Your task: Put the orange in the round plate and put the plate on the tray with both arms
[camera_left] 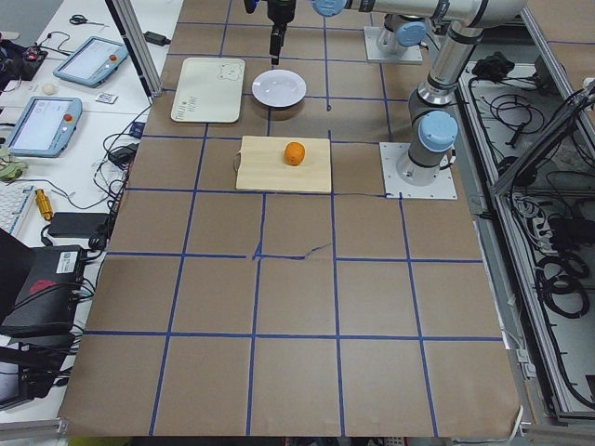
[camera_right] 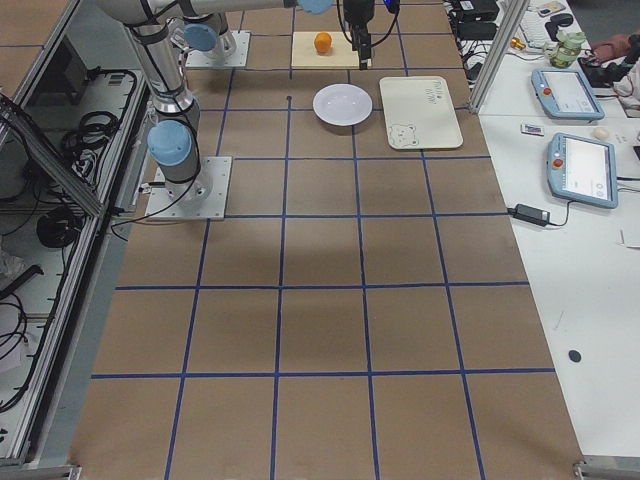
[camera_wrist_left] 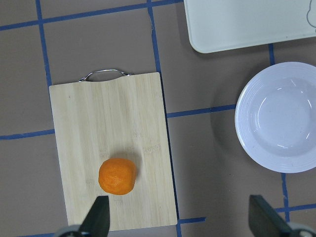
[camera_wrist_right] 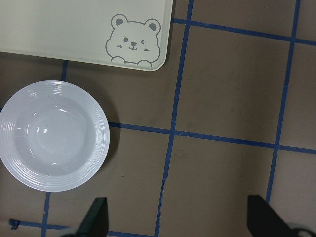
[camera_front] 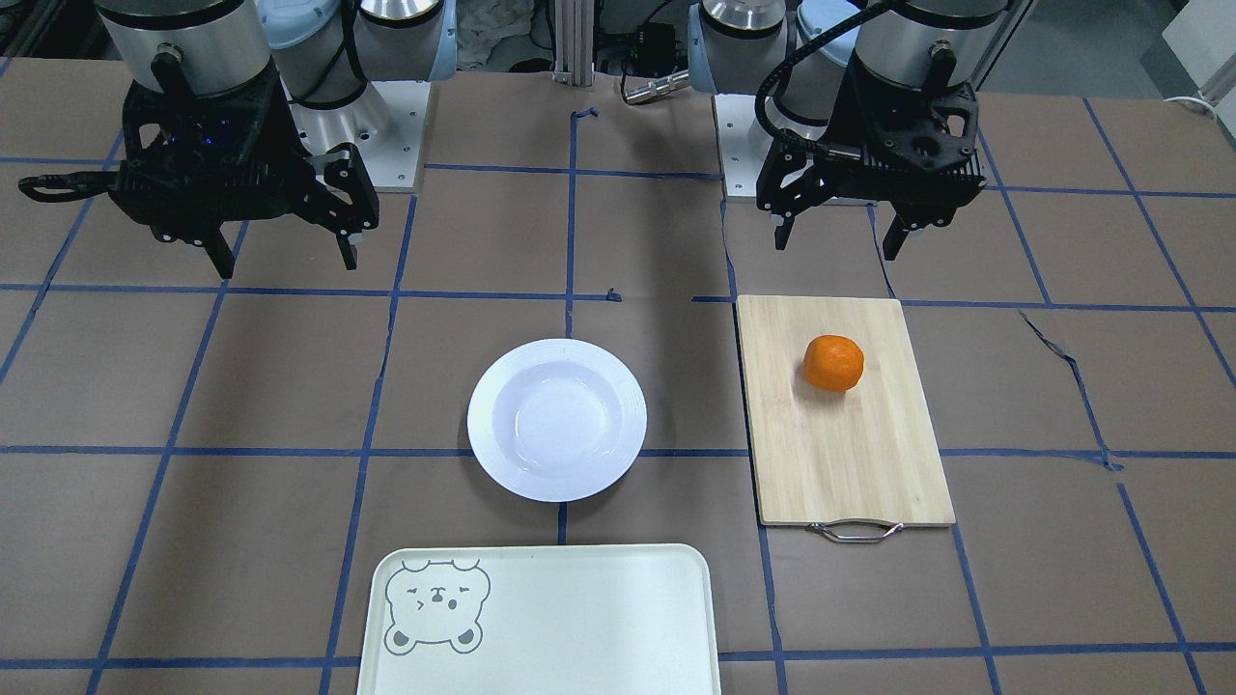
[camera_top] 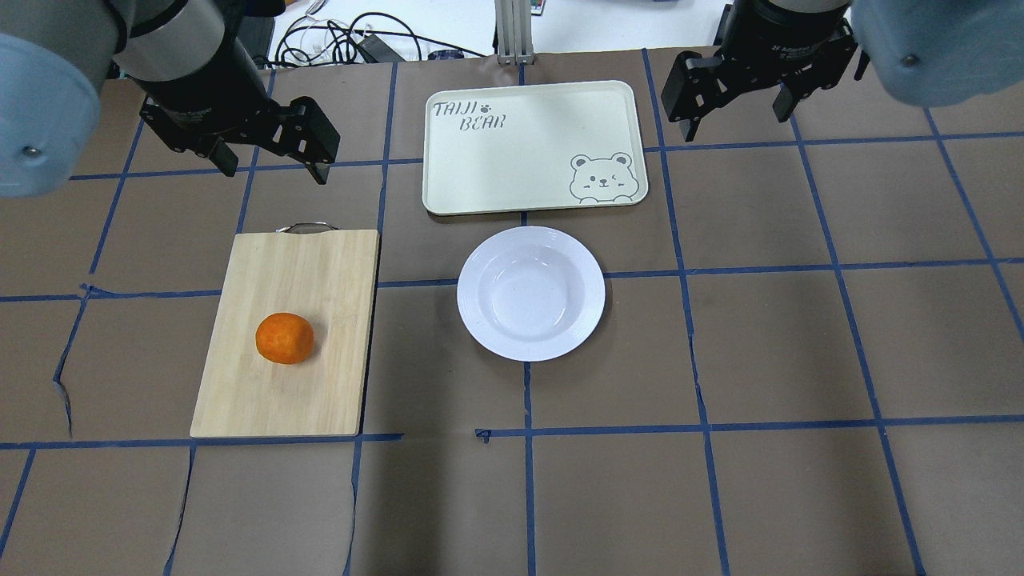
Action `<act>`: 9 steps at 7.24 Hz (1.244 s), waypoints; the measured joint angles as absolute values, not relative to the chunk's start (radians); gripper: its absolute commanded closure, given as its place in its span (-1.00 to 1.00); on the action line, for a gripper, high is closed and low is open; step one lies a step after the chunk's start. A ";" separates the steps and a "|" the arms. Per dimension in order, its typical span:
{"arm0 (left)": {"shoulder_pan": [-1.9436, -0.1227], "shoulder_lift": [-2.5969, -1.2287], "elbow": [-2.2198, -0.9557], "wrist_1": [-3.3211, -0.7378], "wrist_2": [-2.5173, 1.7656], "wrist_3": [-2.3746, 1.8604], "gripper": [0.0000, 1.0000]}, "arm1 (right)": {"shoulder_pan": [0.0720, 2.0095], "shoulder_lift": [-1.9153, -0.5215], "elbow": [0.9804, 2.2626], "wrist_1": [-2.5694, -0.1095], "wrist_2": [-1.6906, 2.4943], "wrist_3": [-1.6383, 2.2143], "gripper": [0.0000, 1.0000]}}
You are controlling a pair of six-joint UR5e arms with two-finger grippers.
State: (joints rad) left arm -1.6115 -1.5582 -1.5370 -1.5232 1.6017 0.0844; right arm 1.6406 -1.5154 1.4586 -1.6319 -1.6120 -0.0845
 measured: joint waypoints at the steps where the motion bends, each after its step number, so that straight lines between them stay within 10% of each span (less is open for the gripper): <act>1: -1.611 -1.558 -1.537 -1.523 1.602 0.084 -1.00 | 1.631 -1.516 1.459 -1.632 -1.604 -0.085 -1.00; 9: -1.609 -1.557 -1.539 -1.526 1.604 0.084 -1.00 | 1.603 -1.530 1.461 -1.629 -1.576 -0.086 -1.00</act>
